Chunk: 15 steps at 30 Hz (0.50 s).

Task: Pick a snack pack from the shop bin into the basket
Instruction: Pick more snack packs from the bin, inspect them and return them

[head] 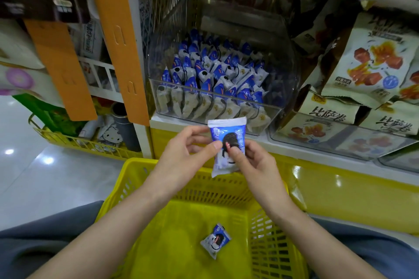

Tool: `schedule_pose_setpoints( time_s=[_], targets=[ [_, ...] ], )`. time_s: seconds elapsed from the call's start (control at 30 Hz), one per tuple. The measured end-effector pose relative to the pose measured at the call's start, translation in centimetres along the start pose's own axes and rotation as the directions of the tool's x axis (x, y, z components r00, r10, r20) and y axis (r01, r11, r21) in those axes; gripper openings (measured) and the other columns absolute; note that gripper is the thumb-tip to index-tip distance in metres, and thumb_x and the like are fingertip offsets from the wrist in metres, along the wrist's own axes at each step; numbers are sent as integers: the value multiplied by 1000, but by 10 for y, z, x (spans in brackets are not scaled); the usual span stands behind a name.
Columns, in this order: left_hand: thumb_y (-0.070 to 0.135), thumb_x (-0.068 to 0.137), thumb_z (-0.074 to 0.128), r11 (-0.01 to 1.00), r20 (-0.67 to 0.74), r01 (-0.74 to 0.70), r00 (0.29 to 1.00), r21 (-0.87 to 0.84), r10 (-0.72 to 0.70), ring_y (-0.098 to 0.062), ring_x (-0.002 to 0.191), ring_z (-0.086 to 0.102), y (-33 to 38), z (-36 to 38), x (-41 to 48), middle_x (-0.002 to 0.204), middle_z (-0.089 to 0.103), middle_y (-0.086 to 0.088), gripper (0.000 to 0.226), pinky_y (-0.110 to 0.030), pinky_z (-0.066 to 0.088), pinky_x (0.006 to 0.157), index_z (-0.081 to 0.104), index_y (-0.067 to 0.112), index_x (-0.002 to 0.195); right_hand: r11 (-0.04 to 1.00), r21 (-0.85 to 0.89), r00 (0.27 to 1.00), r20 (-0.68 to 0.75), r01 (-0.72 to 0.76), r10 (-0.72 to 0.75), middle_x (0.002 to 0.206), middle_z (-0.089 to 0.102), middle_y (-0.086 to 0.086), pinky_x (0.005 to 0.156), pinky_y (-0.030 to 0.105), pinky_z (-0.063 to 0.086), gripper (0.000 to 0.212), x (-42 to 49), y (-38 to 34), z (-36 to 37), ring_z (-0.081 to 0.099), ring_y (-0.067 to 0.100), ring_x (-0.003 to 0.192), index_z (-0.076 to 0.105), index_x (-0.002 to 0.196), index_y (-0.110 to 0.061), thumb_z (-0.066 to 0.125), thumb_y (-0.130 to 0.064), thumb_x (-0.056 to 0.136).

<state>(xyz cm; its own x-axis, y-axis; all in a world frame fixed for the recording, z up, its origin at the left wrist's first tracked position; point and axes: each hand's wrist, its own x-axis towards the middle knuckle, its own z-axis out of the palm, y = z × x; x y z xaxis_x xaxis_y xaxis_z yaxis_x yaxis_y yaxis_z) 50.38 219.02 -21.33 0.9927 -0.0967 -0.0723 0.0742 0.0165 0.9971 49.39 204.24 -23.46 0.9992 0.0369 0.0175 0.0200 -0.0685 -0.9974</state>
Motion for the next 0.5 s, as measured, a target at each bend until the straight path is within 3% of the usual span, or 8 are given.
schedule_pose_setpoints(
  time_s=[0.1, 0.2, 0.3, 0.4, 0.5],
  targets=[
    [6, 82, 65, 1000, 75, 7, 997, 20, -8, -13, 85, 62, 3, 3, -5, 93, 66, 5, 21, -20, 50, 77, 59, 23, 93, 1000, 1, 997, 78, 23, -23, 106, 69, -5, 80, 12, 46, 21, -2, -7, 1, 63, 0, 96, 60, 107, -22, 48, -14, 92],
    [1, 83, 63, 999, 54, -34, 998, 29, 32, -15, 86, 61, 6, 1, -3, 91, 65, 6, 25, -22, 50, 78, 57, 24, 91, 992, -86, 985, 156, 91, -76, 112, 67, -9, 87, 13, 43, 25, -4, -16, 2, 60, 1, 105, 61, 109, -30, 50, -21, 89],
    [2, 84, 61, 996, 49, -85, 995, 14, 84, -10, 88, 62, 14, -4, 0, 95, 66, 7, 25, -16, 48, 78, 58, 23, 97, 978, -151, 984, 121, 145, -128, 110, 66, -6, 82, 10, 44, 25, 4, -29, 0, 61, -3, 96, 60, 105, -35, 56, -27, 81],
    [7, 86, 60, 991, -14, -120, 993, -51, 120, 1, 82, 63, 24, -11, 7, 98, 67, 5, 21, -9, 49, 73, 58, 23, 99, 949, -208, 970, 111, 237, -218, 104, 67, -5, 79, 11, 46, 23, 21, -49, -3, 62, -3, 91, 61, 105, -28, 58, -15, 86],
    [12, 87, 60, 982, -78, -158, 986, -104, 150, 8, 78, 62, 33, -22, 16, 95, 67, 10, 16, -6, 47, 70, 59, 24, 97, 861, -393, 945, 100, 324, -310, 104, 65, -9, 84, 17, 48, 20, 51, -75, -10, 61, -1, 95, 61, 105, -28, 58, -16, 89]
  ],
)
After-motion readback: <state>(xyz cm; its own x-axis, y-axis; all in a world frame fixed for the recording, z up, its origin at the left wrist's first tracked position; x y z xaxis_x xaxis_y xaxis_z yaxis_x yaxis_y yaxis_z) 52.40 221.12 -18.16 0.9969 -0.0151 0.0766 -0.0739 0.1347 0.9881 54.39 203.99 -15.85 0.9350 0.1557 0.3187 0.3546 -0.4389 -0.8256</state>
